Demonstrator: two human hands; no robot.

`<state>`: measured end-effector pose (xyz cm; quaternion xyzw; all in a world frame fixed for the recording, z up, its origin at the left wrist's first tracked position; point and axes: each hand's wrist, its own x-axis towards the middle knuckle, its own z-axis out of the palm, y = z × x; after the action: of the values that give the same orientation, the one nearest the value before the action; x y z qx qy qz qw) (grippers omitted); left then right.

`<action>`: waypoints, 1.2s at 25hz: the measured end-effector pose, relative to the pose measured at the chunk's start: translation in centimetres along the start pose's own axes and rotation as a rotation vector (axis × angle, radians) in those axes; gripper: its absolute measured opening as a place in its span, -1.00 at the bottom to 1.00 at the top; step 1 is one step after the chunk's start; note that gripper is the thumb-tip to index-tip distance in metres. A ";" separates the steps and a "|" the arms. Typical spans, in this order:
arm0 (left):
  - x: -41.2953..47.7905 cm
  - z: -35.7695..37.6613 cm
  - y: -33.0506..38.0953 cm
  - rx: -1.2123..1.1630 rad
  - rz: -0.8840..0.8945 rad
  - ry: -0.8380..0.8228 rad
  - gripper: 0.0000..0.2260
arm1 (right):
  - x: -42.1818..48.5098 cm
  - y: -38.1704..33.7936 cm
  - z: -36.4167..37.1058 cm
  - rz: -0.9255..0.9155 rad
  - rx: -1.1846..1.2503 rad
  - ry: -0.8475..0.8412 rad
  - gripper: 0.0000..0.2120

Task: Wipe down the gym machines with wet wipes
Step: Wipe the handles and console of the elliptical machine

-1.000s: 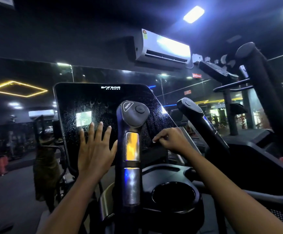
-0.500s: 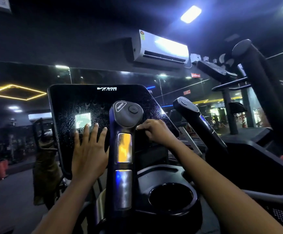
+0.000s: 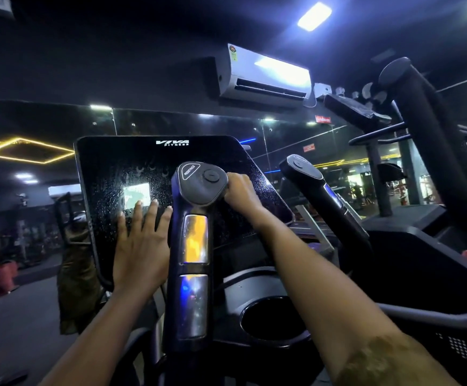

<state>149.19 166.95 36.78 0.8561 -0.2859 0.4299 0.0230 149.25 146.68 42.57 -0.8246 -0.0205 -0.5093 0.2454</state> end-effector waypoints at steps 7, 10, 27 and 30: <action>-0.4 0.0 0.1 -0.057 -0.049 0.031 -0.09 | -4.5 1.5 0.9 -0.432 0.038 -0.020 -0.74; -0.2 -0.4 0.2 0.013 -0.076 -0.045 -0.04 | -6.5 2.9 -1.0 -0.324 0.055 -0.236 -0.76; -0.2 -0.3 0.2 0.063 -0.097 -0.098 -0.10 | -5.8 -2.0 -2.8 -0.024 -0.168 -0.512 -0.66; -0.2 -0.3 0.2 0.066 -0.090 -0.104 -0.16 | -5.0 -0.5 -2.6 0.198 0.190 -0.214 -0.78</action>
<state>148.76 166.93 36.80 0.8896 -0.2336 0.3926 -0.0009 144.58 147.09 39.43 -0.8452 -0.0131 -0.3877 0.3676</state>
